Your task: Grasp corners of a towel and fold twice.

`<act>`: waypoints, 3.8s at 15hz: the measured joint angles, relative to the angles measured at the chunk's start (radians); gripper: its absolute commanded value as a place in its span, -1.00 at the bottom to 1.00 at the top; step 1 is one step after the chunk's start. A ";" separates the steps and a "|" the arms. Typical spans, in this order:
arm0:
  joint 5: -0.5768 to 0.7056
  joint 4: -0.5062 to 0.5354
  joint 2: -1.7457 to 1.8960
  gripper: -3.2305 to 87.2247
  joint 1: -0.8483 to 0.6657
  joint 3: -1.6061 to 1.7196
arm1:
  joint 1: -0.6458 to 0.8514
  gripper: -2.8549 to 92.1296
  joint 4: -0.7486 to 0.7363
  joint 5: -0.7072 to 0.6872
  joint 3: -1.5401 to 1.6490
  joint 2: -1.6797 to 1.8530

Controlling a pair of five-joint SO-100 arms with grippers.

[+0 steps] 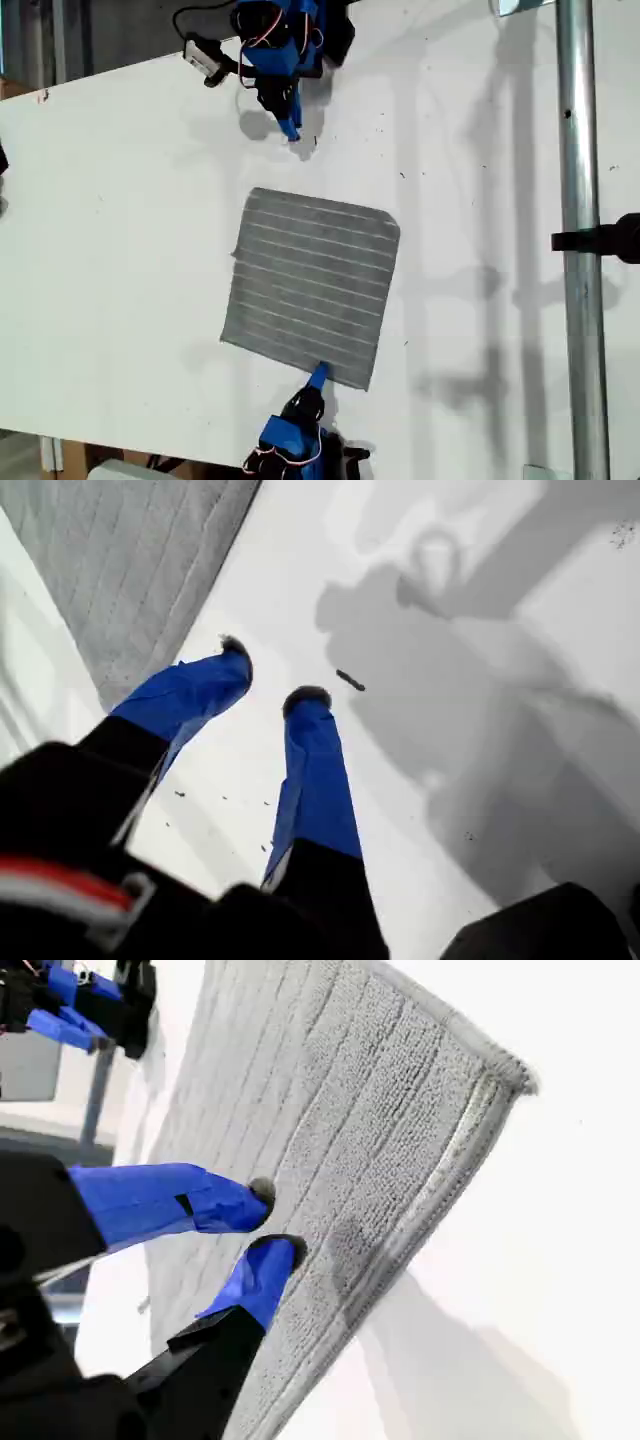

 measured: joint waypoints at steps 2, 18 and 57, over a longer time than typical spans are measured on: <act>-0.126 0.000 0.000 -0.96 -0.098 0.000 | -0.038 -0.94 0.000 0.009 0.000 0.006; -0.425 0.000 0.000 -0.98 -0.183 0.003 | -0.476 -0.94 0.006 -0.268 -1.583 -1.798; -0.449 0.000 0.000 -0.92 -0.181 0.003 | -0.526 -0.94 -0.242 -0.298 -1.825 -2.418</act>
